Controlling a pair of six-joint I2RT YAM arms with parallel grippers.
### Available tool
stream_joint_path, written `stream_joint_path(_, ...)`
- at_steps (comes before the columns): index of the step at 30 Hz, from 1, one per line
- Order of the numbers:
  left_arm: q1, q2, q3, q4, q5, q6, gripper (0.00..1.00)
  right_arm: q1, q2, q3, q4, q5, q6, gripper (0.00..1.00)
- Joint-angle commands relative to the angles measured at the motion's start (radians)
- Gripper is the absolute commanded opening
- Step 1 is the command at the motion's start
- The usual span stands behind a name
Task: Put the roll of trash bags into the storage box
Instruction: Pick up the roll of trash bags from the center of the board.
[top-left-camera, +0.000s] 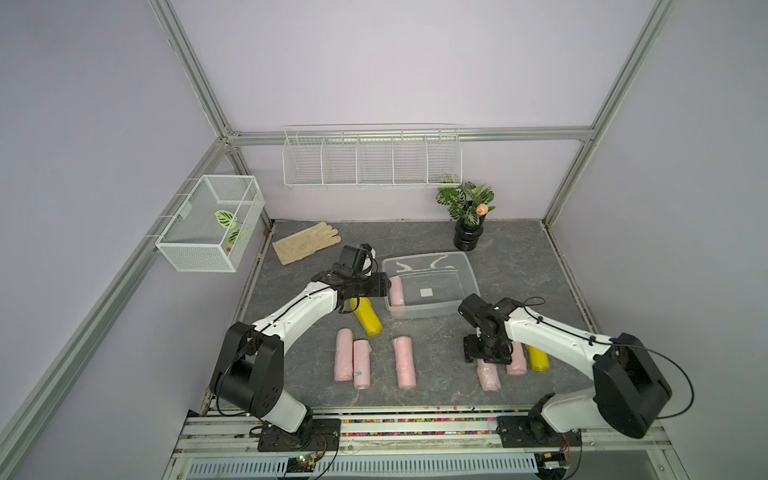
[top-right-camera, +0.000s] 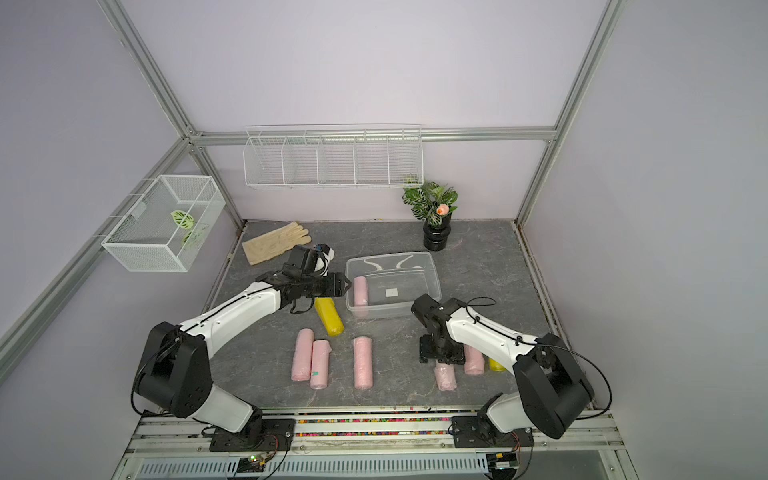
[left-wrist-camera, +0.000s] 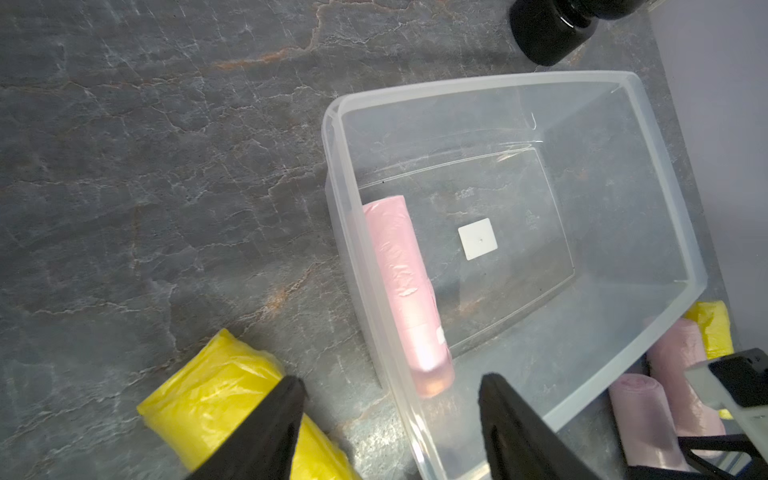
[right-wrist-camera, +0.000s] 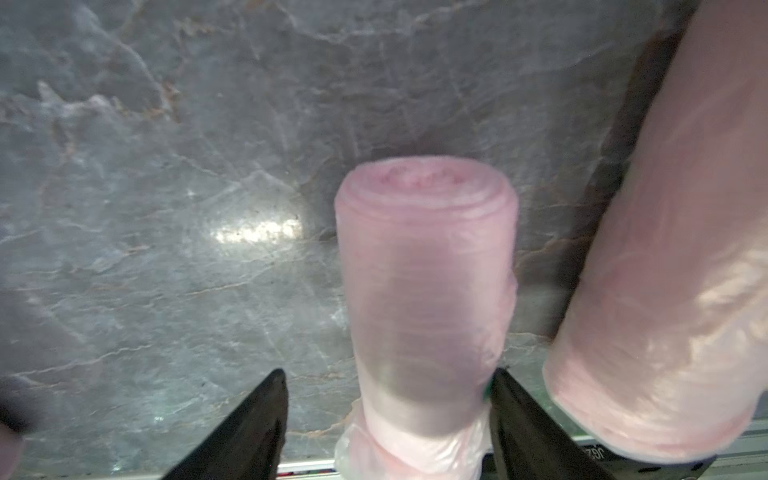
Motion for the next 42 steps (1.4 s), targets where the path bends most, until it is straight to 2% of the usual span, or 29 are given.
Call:
stream_joint_path(1, 0.002, -0.028, -0.014, -0.002, 0.01, -0.005, 0.71, -0.009, 0.007, -0.023, 0.001, 0.025, -0.004, 0.77)
stream_joint_path(11, 0.001, -0.028, -0.016, -0.003, 0.015, -0.01, 0.71, -0.016, 0.026, -0.034, 0.001, 0.043, -0.009, 0.76)
stream_joint_path(18, -0.001, -0.041, -0.026, -0.005, 0.012, -0.011, 0.71, -0.028, 0.061, -0.061, 0.048, 0.011, -0.056, 0.71)
stream_joint_path(29, -0.004, -0.044, -0.026, -0.008, 0.012, -0.016, 0.71, -0.057, 0.03, -0.103, 0.084, 0.003, -0.077, 0.63)
stream_joint_path(42, -0.007, -0.043, -0.025, -0.008, 0.006, -0.022, 0.71, -0.063, 0.022, -0.099, 0.083, 0.001, -0.099, 0.48)
